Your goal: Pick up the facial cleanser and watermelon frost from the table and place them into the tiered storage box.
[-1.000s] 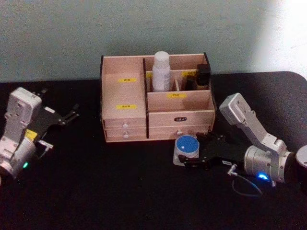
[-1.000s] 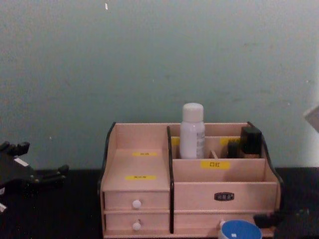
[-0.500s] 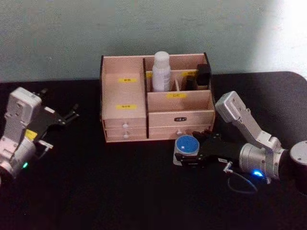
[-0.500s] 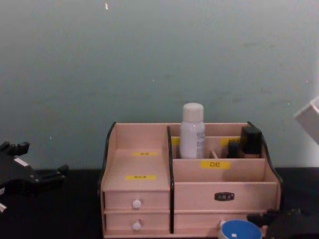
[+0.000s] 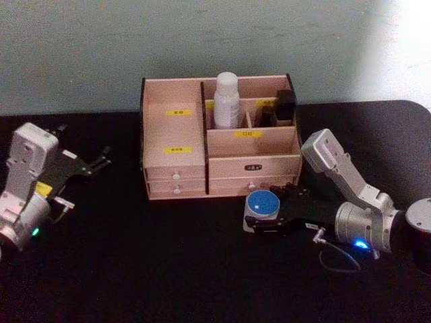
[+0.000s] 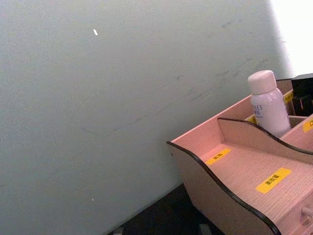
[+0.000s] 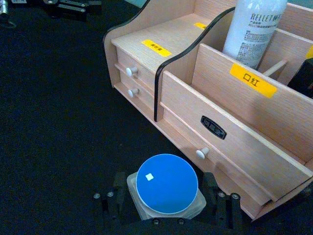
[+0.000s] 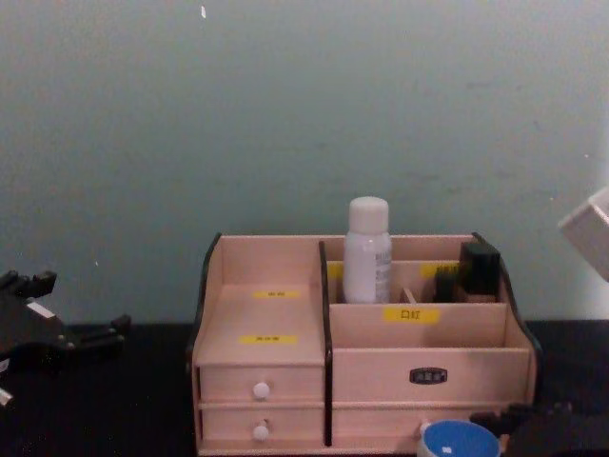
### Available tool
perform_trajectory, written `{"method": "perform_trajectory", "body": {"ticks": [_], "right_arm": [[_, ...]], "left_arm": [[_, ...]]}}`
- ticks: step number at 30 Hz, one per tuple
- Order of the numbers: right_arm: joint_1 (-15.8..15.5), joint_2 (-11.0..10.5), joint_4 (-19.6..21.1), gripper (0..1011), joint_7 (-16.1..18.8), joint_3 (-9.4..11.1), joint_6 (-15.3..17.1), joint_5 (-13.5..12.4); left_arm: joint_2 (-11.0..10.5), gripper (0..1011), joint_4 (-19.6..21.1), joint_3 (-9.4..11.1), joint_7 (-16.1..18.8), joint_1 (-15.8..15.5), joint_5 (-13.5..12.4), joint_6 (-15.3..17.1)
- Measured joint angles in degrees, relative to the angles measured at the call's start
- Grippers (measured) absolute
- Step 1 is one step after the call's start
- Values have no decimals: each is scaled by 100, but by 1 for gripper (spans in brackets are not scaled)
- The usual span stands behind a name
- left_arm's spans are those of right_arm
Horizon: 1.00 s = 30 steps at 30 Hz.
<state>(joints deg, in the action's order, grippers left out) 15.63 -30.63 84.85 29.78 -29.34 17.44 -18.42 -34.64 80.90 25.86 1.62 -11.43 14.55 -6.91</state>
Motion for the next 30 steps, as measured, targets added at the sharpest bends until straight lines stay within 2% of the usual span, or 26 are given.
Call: {"method": "perform_trajectory", "body": {"ticks": [6,10,11,14,24,30], "right_arm": [[-3,-1,2,924,0,1,4,-3],[-3,-1,4,824,-1,2,4,-5],[-3,-1,4,769,-1,3,4,-5],[-3,-1,5,720,-1,4,4,-7],[-6,-3,6,720,4,10,1,-17],[-71,-95,166,720,96,76,-62,-146]], "left_arm": [[0,1001,0,0,0,0,0,0],[0,1001,0,0,0,0,0,0],[0,1001,0,0,0,0,0,0],[0,1002,0,0,0,0,0,0],[0,1001,0,0,0,0,0,0],[0,1001,0,0,0,0,0,0]]}}
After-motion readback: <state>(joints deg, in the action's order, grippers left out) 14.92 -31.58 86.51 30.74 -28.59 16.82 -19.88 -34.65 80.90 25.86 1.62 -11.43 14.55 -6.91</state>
